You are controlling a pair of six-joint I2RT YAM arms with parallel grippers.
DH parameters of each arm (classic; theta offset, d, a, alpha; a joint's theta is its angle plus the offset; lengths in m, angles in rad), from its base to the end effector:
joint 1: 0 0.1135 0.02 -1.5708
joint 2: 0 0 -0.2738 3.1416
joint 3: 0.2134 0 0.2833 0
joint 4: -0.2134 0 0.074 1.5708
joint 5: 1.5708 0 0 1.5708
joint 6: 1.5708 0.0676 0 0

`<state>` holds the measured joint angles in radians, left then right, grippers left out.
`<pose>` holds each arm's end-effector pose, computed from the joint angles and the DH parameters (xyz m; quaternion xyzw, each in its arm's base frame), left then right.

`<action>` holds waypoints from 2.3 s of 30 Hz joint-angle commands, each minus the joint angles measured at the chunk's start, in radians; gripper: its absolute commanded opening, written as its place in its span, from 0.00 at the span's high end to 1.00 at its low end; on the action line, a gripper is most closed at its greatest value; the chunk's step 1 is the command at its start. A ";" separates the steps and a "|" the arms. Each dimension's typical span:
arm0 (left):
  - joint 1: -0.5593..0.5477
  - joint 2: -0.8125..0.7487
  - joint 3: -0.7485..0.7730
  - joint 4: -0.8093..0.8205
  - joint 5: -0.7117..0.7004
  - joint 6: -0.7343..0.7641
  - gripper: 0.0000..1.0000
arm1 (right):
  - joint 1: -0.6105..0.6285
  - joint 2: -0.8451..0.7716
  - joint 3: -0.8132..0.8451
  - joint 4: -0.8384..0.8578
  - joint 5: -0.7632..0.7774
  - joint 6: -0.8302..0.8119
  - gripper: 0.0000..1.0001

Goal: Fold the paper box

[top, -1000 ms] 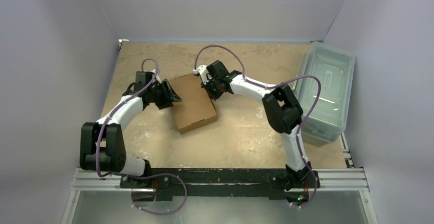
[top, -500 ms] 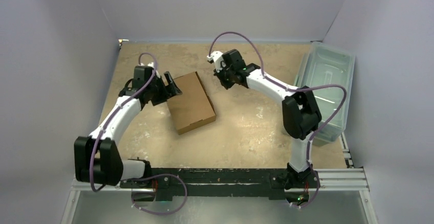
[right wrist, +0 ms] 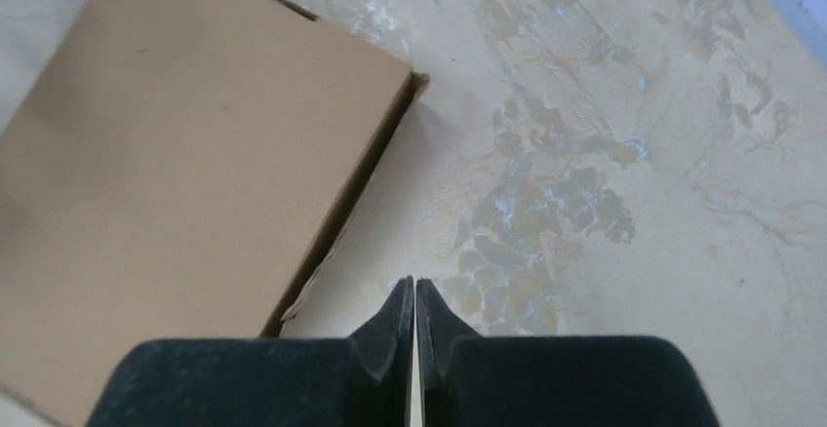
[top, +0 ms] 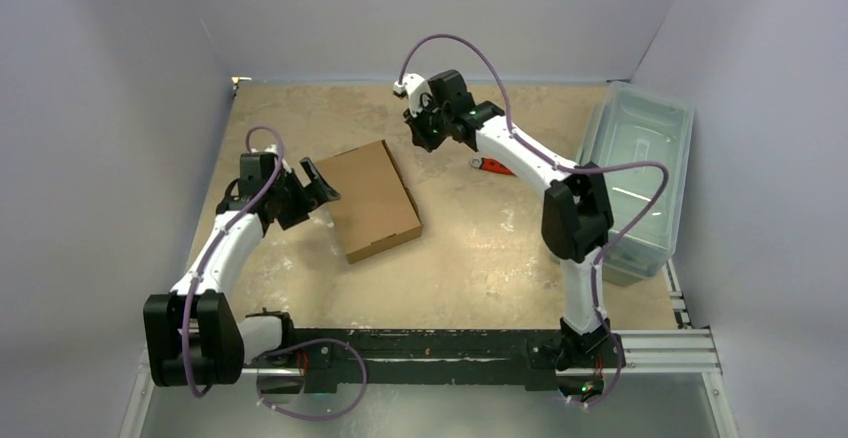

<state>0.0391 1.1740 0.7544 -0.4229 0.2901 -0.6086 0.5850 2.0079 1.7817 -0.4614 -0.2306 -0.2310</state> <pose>0.2844 -0.0082 0.2045 -0.2454 0.8929 -0.2286 0.3003 0.4310 0.3040 0.2692 -0.4015 0.8048 0.1771 0.3996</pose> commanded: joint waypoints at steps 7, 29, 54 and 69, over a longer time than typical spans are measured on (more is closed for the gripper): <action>0.004 0.199 0.016 0.171 0.051 -0.039 0.17 | 0.008 0.311 0.280 -0.053 0.116 0.072 0.96; 0.001 0.235 0.049 0.224 0.082 -0.012 0.20 | 0.080 0.104 0.087 0.049 0.271 -0.038 0.90; 0.017 0.004 -0.180 0.308 0.181 -0.146 0.15 | -0.024 0.046 -0.150 0.181 -0.345 0.358 0.01; 0.016 0.098 -0.199 0.398 0.227 -0.166 0.32 | 0.036 0.157 -0.092 0.184 -0.379 0.423 0.11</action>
<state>0.0479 1.2591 0.5560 -0.0849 0.4847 -0.7681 0.5919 2.1578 1.6405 -0.2760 -0.6228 0.1741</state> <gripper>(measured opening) 0.697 0.905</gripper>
